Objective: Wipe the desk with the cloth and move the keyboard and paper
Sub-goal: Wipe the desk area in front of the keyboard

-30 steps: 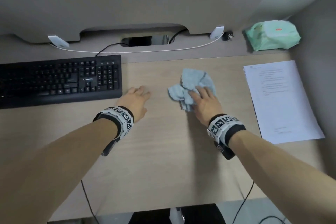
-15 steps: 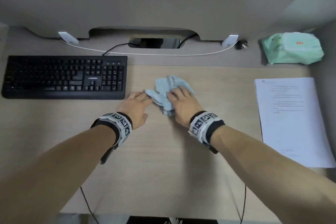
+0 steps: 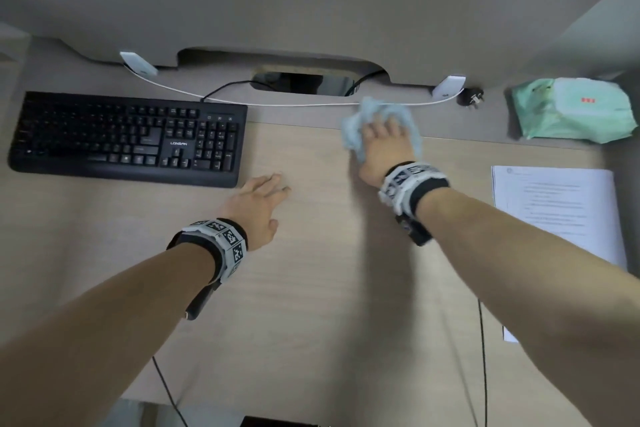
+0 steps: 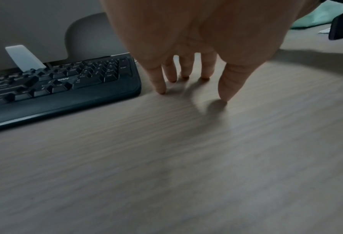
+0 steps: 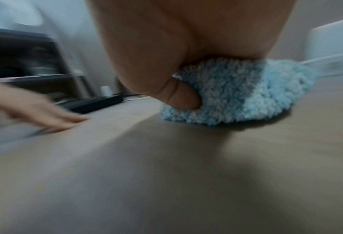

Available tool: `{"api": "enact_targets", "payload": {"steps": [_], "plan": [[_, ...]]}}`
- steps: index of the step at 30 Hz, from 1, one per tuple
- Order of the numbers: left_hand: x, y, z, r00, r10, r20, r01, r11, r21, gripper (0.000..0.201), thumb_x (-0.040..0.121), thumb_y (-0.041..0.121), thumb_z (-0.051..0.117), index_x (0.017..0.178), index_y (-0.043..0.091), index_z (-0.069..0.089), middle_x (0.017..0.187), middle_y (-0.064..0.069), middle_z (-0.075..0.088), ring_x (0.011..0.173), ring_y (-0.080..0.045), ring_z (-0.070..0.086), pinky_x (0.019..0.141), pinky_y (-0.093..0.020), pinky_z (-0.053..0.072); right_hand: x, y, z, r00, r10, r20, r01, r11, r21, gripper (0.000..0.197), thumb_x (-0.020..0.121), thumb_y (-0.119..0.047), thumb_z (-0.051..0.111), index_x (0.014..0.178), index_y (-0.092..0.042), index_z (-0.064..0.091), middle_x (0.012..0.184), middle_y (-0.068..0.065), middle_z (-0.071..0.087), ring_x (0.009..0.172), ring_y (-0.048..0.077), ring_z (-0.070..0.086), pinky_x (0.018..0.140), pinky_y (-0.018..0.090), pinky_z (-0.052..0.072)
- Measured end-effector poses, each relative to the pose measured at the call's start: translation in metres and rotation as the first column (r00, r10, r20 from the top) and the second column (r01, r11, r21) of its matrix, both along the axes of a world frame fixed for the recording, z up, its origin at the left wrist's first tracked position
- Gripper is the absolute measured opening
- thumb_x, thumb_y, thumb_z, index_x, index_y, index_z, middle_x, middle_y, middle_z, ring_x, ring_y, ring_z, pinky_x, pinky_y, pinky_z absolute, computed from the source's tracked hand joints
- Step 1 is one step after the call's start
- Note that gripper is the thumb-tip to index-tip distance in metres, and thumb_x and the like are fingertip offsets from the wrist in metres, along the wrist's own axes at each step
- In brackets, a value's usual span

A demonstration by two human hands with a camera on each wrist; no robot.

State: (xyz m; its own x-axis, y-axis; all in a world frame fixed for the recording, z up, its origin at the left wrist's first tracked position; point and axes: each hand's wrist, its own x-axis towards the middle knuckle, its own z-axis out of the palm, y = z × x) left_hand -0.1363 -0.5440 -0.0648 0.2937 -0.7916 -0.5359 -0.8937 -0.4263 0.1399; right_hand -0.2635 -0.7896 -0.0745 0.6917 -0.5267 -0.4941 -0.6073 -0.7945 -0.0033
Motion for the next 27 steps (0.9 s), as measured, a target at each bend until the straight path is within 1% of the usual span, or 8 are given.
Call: {"api": "enact_targets", "payload": {"steps": [5,10,13,17,21,23,25,27], "plan": [[0.002,-0.004,0.003,1.000,-0.019,-0.022,0.019,1.000,0.014,0.070,0.089,0.029,0.054,0.153,0.030,0.022,0.163,0.002,0.012,0.148,-0.021,0.011,0.117,-0.041,0.029,0.000,0.076,-0.002,0.926,0.338,0.171,-0.366,0.915,0.173,0.077,0.087,-0.032,0.058,0.154,-0.021,0.021,0.165,0.001,0.005,0.151,0.030,0.001,0.122,0.051,0.004],[0.003,0.000,-0.002,0.999,-0.001,-0.034,0.001,1.000,0.006,0.073,0.089,0.028,0.053,0.153,0.032,0.019,0.164,0.003,0.005,0.149,-0.019,0.006,0.118,-0.037,0.026,-0.056,0.007,-0.009,0.968,-0.027,0.249,0.006,0.996,0.085,0.074,0.091,-0.043,0.056,0.154,-0.024,0.021,0.162,0.002,0.021,0.150,0.032,0.013,0.122,0.046,0.013],[0.001,0.002,-0.003,0.999,-0.033,-0.001,0.033,0.999,0.004,0.074,0.090,0.033,0.050,0.154,0.033,0.013,0.165,0.003,0.000,0.150,-0.019,0.004,0.118,-0.038,0.026,-0.086,-0.033,-0.014,0.908,-0.315,0.275,0.309,0.949,0.067,0.069,0.090,-0.033,0.057,0.150,-0.014,0.028,0.158,0.013,0.030,0.146,0.038,0.022,0.121,0.050,0.016],[0.004,0.006,-0.001,0.997,-0.080,0.017,0.081,0.997,-0.009,0.072,0.090,0.040,0.046,0.154,0.031,0.013,0.165,0.002,0.000,0.149,-0.020,0.007,0.119,-0.039,0.023,-0.069,-0.001,-0.015,0.861,-0.402,0.313,0.408,0.912,0.046,0.061,0.091,-0.026,0.060,0.144,-0.009,0.037,0.156,0.018,0.031,0.143,0.043,0.025,0.121,0.048,0.016],[0.010,0.011,0.009,0.984,0.048,-0.169,-0.065,0.993,-0.097,0.059,0.092,0.035,0.051,0.148,0.024,0.037,0.160,0.000,0.025,0.145,-0.022,0.026,0.116,-0.032,0.023,-0.012,0.100,-0.016,0.931,-0.166,0.325,0.146,0.986,0.084,0.069,0.089,-0.026,0.060,0.150,-0.015,0.031,0.160,0.013,0.024,0.147,0.040,0.016,0.123,0.048,0.007],[0.021,0.030,0.017,0.963,0.155,-0.220,-0.202,0.956,-0.211,0.032,0.091,0.027,0.052,0.121,0.021,0.060,0.128,-0.002,0.059,0.119,-0.026,0.052,0.095,-0.033,0.042,0.011,0.157,-0.015,0.947,0.015,0.320,-0.064,0.988,0.141,0.070,0.089,-0.027,0.061,0.151,-0.017,0.029,0.162,0.010,0.021,0.148,0.039,0.013,0.121,0.049,0.006],[0.041,0.057,0.023,0.956,0.229,-0.184,-0.272,0.929,-0.251,0.012,0.090,0.022,0.052,0.092,0.020,0.063,0.090,0.003,0.059,0.092,-0.025,0.057,0.070,-0.030,0.037,0.019,0.190,-0.014,0.933,0.177,0.314,-0.236,0.958,0.161,0.072,0.088,-0.023,0.062,0.152,-0.018,0.029,0.163,0.008,0.018,0.149,0.037,0.011,0.120,0.049,0.007],[0.065,0.086,0.025,0.955,0.266,-0.133,-0.290,0.933,-0.213,0.012,0.090,0.020,0.051,0.087,0.018,0.062,0.085,0.004,0.056,0.082,-0.023,0.055,0.067,-0.027,0.032,0.015,0.181,-0.012,0.936,0.208,0.283,-0.254,0.958,0.135,0.073,0.089,-0.021,0.061,0.153,-0.021,0.026,0.164,0.005,0.015,0.150,0.033,0.010,0.121,0.047,0.008]]}}
